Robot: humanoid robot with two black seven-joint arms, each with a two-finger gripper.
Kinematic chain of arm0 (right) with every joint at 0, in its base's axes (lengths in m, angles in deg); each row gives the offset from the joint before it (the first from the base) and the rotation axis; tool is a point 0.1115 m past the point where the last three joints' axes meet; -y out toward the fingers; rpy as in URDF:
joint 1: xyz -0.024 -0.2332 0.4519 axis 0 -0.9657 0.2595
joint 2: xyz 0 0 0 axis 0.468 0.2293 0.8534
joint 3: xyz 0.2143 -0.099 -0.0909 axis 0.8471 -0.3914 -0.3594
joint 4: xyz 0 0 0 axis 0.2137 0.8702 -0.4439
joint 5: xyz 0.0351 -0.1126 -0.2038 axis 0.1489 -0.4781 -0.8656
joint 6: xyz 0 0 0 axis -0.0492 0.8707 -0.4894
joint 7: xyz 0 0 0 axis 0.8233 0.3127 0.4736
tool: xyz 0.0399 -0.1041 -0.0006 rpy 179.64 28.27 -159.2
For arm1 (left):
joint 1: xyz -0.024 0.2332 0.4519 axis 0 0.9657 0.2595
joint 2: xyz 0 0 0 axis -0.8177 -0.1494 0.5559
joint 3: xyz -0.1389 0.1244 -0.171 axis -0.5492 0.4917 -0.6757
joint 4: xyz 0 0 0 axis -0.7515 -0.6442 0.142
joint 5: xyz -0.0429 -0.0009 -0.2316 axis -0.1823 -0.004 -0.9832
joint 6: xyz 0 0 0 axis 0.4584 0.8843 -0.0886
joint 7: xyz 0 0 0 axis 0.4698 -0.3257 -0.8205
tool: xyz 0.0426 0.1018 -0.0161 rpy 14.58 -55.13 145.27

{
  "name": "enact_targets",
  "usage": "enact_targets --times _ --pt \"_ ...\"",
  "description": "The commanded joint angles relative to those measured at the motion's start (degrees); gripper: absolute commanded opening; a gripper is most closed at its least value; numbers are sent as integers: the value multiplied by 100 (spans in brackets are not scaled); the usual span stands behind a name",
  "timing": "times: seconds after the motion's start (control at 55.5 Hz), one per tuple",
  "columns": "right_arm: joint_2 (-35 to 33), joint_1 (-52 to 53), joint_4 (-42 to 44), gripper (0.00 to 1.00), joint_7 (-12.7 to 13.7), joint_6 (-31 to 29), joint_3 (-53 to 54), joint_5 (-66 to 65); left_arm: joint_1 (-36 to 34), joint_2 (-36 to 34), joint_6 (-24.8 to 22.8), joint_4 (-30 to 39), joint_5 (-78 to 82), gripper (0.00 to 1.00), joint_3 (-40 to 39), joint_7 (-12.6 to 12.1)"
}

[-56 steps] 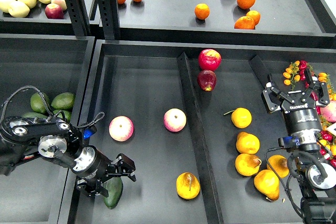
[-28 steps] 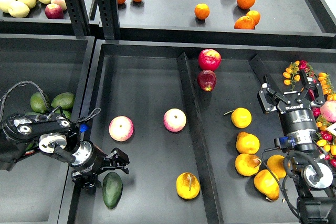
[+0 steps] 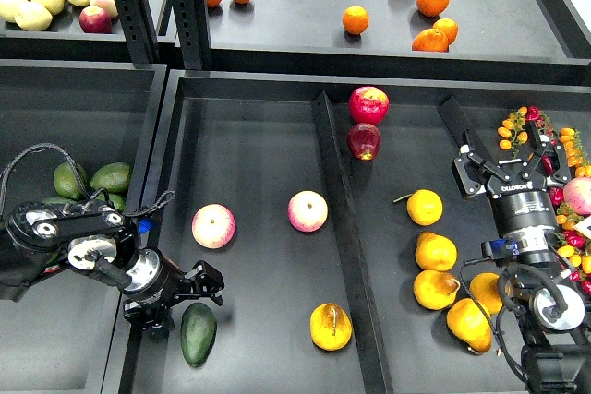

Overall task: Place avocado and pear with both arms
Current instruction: 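Lower the open left gripper over the dark green avocado, then close the left gripper around the avocado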

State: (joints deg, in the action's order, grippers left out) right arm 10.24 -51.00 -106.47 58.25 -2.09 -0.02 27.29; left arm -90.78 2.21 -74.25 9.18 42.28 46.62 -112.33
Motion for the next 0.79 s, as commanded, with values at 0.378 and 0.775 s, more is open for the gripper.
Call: enact_targets --times 0.378,0.775 --pt "6 7 -18 100 0 0 26 0 26 142 0 -177 87 98 89 0" --pt "41 7 -9 100 0 0 43 0 27 274 0 -177 193 98 124 0"
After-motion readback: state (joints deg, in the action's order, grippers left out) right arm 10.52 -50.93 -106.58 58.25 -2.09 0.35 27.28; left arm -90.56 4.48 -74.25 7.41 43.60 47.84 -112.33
